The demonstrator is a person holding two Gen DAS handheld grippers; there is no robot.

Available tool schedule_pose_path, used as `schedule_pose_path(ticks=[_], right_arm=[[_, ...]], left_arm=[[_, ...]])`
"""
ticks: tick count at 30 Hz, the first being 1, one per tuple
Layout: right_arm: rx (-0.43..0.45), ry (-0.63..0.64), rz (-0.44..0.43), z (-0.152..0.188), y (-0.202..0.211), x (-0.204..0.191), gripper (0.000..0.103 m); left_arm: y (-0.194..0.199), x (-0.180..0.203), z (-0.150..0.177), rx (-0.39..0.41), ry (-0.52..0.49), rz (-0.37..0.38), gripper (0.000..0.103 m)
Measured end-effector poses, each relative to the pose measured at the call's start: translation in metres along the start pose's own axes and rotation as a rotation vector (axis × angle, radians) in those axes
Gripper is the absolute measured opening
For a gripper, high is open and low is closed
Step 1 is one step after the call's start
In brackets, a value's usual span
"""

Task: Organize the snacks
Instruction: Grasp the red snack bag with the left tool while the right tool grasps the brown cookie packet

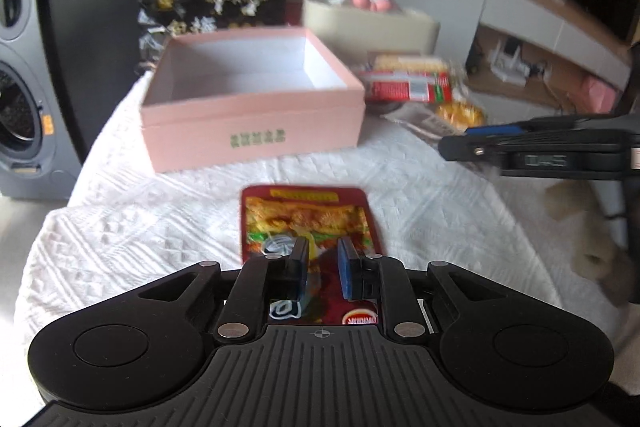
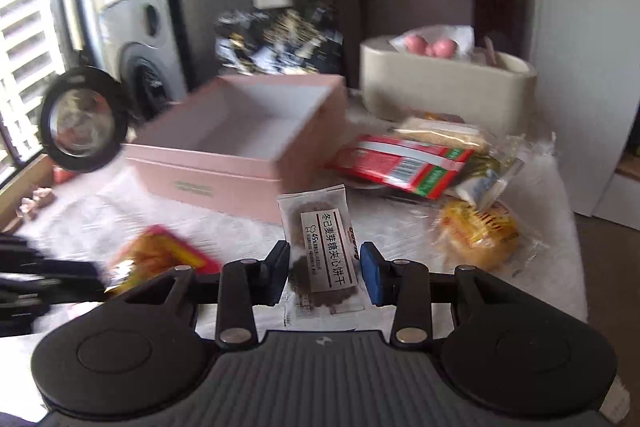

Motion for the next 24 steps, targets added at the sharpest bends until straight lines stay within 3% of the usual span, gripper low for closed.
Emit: schedule_pose_path(ticks=[4,11,16,20,24], right_arm=[[-0.001,0.002,-0.029,0.017,0.017,-0.010,0.038],[-0.050,-0.004,0.022,0.057,0.000,-0.017,0.046],[-0.020,0.010,0.014,0.062,0.003,-0.020,0.055],[-0.017,-0.006,0.005,0.062,0.003,-0.018,0.055],[-0.013,-0.015,0.012,0.061,0.003,-0.018,0.056]], left_arm=[[-0.007,0.010,0.003,-0.021,-0.064,-0.013,0.020],[-0.026,0.023,0.005,-0.115,-0.070,0.106,0.022],[-0.016,0.025,0.006,-0.075,-0.067,0.141,0.023],[0.003,0.012,0.000,-0.007,-0.045,0.057,0.023],[0.007,-0.025,-0.001,0.012,0.107,-0.032,0.023]])
Point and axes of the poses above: each gripper's, at about its wrist camera, not at the fingertips, and y roughly against the way its jaws point, x to its right, z to its underside, the point moved 1 cm from there along -y, roughly the way its jaws point, and after that the axes turned 13 degrees about z, right-handed, at the moved point
